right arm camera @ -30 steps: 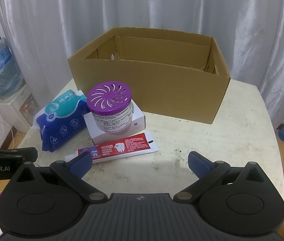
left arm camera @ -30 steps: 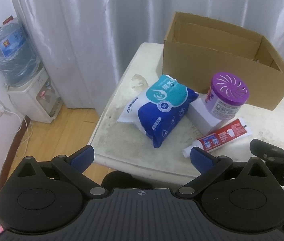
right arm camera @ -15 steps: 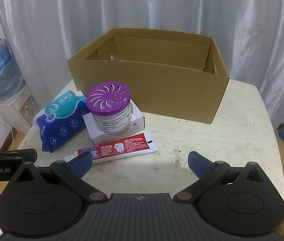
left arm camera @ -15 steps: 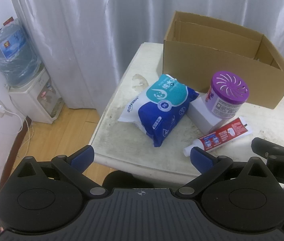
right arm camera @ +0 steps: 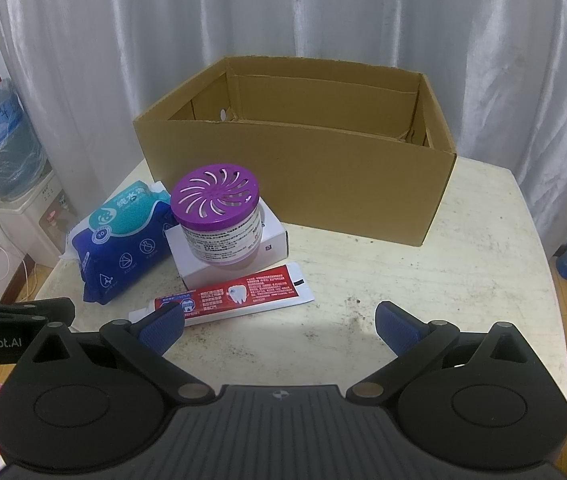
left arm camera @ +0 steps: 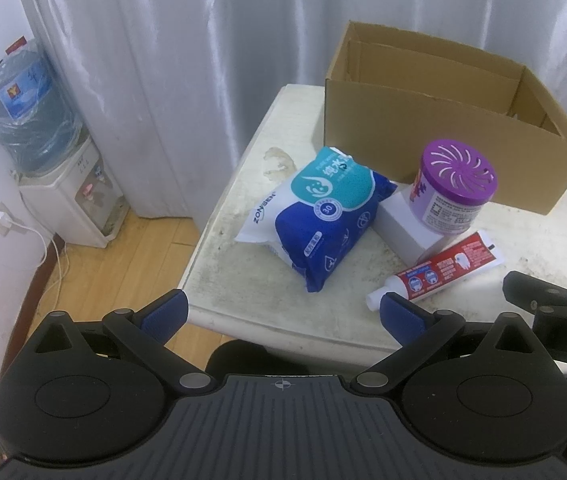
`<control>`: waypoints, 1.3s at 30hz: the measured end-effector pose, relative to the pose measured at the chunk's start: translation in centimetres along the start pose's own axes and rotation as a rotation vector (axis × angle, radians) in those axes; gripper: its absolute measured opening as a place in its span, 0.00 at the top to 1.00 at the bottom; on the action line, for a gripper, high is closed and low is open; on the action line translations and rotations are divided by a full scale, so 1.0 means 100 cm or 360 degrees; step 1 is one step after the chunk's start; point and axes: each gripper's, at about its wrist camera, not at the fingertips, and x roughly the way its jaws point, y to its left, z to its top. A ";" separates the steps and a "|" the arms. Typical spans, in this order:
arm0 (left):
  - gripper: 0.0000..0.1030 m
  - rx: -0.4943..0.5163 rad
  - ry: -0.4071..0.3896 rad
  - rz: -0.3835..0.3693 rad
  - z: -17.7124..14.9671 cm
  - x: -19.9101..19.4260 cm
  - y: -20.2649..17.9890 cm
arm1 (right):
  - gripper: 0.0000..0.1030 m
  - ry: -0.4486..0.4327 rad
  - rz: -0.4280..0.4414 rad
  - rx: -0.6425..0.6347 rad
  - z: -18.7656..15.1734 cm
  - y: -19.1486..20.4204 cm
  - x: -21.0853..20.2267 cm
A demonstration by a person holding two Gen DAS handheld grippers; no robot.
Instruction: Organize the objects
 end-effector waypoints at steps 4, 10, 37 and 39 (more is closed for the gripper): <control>0.00 0.0002 0.0002 0.0002 0.000 0.000 0.000 | 0.00 0.0002 0.0002 0.0003 0.000 -0.001 0.000; 0.00 0.0002 0.0002 0.0003 0.000 0.001 -0.001 | 0.00 0.0004 0.0005 0.0004 0.000 -0.001 0.000; 0.00 0.0034 0.0051 0.0007 0.002 0.012 -0.008 | 0.00 0.0043 0.0037 0.0044 0.001 -0.009 0.011; 0.00 0.0041 0.0051 0.0005 0.002 0.012 -0.009 | 0.00 0.0042 0.0039 0.0048 0.002 -0.012 0.013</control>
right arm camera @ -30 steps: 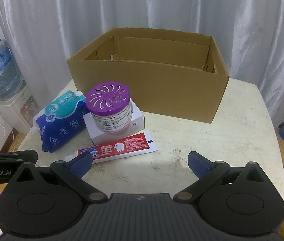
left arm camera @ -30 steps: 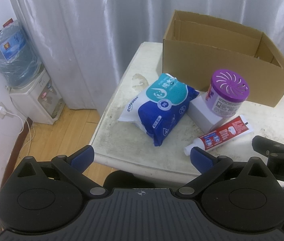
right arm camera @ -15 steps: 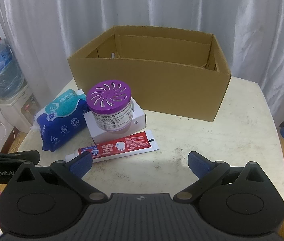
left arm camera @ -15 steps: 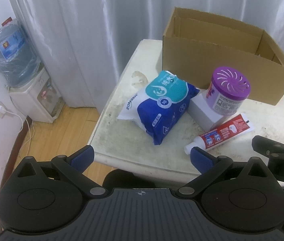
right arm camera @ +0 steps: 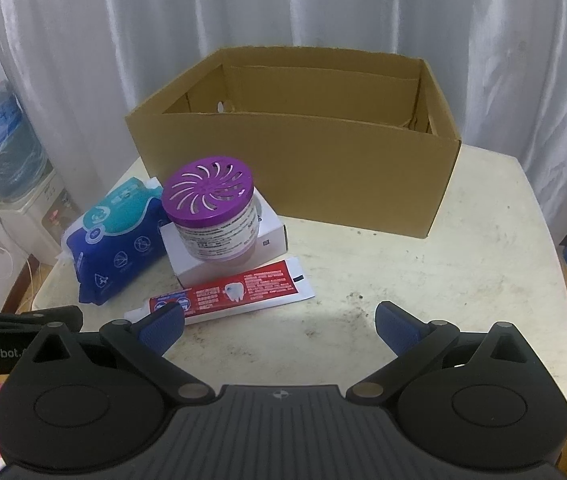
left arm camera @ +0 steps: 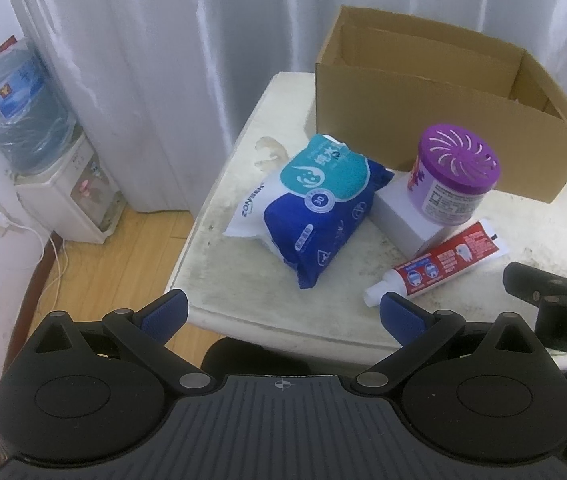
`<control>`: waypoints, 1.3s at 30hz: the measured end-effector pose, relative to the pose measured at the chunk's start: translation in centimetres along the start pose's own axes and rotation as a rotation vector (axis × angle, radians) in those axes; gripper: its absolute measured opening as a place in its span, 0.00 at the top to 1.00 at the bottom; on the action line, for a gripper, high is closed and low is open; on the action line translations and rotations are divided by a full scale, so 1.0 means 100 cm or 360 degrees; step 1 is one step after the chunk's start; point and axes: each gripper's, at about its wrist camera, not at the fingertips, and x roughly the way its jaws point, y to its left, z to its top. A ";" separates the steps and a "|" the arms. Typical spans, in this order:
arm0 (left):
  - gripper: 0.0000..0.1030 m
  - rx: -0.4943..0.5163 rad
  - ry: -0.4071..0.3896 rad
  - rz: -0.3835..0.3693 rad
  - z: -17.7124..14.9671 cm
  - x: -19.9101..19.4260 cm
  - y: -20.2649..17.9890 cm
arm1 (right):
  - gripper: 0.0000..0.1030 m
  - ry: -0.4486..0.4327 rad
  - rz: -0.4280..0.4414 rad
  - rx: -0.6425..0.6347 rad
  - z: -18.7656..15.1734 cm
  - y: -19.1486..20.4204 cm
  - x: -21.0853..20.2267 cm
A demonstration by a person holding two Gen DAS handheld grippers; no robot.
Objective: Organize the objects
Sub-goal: 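Move the right gripper down to the red toothpaste tube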
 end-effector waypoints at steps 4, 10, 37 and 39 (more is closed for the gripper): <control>0.00 0.0027 -0.0026 -0.0039 -0.001 -0.001 -0.004 | 0.00 -0.0014 0.0006 0.0007 0.003 -0.008 0.002; 0.01 0.0107 -0.0063 -0.0113 -0.005 0.000 -0.019 | 0.00 -0.0055 0.0037 0.0084 0.007 -0.032 0.007; 0.10 0.0370 -0.0278 -0.0203 -0.025 0.011 -0.060 | 0.00 -0.0057 0.0391 0.0075 0.014 -0.063 0.041; 0.17 0.0388 -0.0274 -0.0218 -0.023 0.014 -0.063 | 0.00 -0.0053 0.0396 0.0085 0.013 -0.063 0.042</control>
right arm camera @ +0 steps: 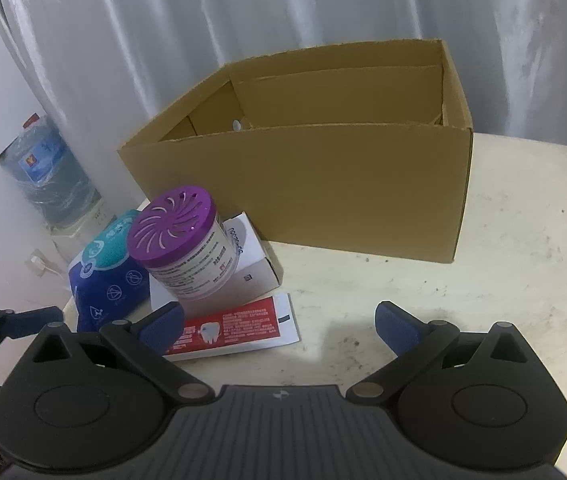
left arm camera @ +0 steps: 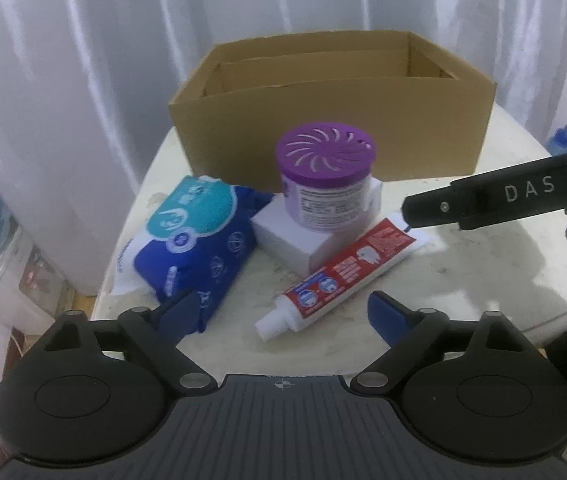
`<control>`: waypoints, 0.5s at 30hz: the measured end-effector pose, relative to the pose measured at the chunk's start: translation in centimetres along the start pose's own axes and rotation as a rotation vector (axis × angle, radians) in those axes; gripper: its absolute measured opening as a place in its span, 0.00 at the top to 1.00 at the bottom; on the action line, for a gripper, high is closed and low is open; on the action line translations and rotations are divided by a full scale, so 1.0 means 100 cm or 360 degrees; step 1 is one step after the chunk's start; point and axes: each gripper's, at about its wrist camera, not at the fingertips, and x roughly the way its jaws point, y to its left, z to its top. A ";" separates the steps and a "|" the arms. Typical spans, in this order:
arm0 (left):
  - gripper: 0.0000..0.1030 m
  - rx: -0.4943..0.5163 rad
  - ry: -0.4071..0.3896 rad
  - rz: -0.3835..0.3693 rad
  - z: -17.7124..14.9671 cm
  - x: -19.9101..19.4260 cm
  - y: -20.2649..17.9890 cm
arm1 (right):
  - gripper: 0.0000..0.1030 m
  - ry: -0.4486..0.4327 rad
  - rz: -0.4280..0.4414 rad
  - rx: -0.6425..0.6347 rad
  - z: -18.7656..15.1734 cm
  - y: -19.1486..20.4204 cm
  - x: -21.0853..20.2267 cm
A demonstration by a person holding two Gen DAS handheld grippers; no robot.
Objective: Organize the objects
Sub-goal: 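Move the right gripper down to the red toothpaste tube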
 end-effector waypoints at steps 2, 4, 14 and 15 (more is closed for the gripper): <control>0.22 0.0018 0.0002 -0.0012 0.003 0.005 -0.002 | 0.03 0.0000 0.0006 0.0004 0.000 0.000 0.001; 0.23 0.0023 0.0016 -0.0029 0.005 0.010 -0.003 | 0.06 0.0011 0.0008 0.0005 0.001 0.000 0.003; 0.25 -0.0029 0.0156 -0.0133 0.006 0.033 -0.006 | 0.19 0.0069 0.0032 0.0073 0.000 -0.003 0.007; 0.28 -0.0035 0.0168 -0.0151 0.006 0.033 -0.005 | 0.19 0.0073 0.0034 0.0082 0.000 -0.004 0.007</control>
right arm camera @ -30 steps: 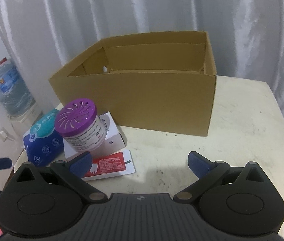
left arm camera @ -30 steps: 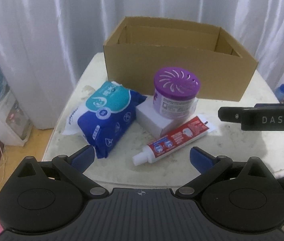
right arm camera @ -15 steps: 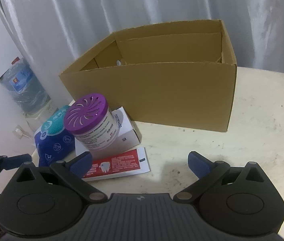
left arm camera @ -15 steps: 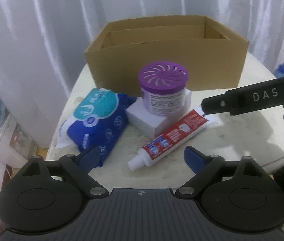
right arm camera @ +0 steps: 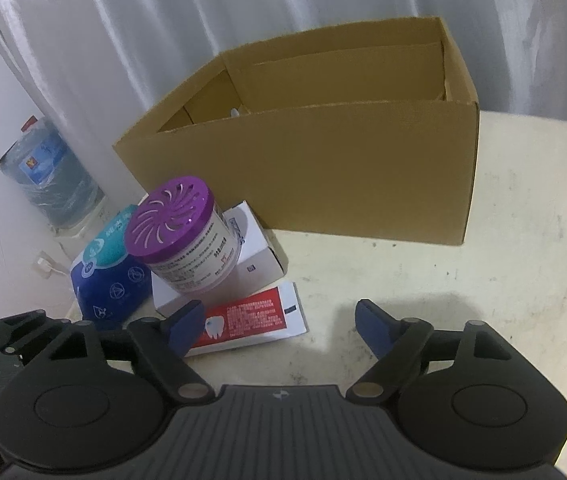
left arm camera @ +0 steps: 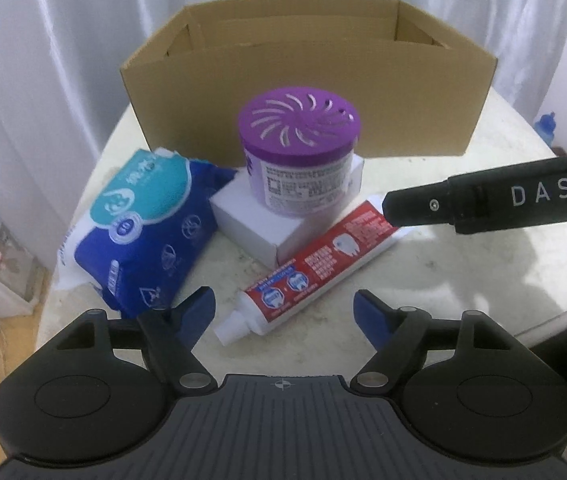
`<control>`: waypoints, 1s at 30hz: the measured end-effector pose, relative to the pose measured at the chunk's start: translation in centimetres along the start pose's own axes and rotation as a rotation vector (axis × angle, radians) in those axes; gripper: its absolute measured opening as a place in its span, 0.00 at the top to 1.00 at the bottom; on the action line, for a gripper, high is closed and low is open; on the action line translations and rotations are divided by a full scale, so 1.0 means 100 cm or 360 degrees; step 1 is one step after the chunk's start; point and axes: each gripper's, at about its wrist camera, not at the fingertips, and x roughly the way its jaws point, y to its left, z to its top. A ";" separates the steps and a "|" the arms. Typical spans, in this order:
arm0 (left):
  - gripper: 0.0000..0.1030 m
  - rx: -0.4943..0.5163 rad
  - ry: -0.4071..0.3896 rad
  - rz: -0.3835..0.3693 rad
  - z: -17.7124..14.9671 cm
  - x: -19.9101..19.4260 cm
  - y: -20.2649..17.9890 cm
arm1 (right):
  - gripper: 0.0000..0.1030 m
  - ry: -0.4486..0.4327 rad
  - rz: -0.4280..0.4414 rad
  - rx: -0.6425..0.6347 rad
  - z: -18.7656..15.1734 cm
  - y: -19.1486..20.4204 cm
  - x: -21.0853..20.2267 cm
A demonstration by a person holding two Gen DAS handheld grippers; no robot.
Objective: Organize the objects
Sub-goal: 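Move the right gripper down to the red toothpaste tube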
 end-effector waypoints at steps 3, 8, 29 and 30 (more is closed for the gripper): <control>0.32 -0.0006 0.0016 -0.0046 -0.002 0.000 0.000 | 0.19 0.0000 -0.0004 0.0013 0.000 0.000 -0.001; 0.32 0.0027 0.0023 -0.0090 -0.005 -0.006 -0.006 | 0.19 -0.0002 -0.0013 0.0021 -0.001 0.000 -0.004; 0.32 0.0152 -0.0040 -0.0095 -0.009 -0.011 -0.013 | 0.32 0.0137 0.0213 0.0289 -0.002 -0.001 0.005; 0.32 0.0159 -0.0027 -0.0095 -0.008 -0.006 -0.012 | 0.32 0.0150 0.0228 0.0312 -0.002 -0.001 0.007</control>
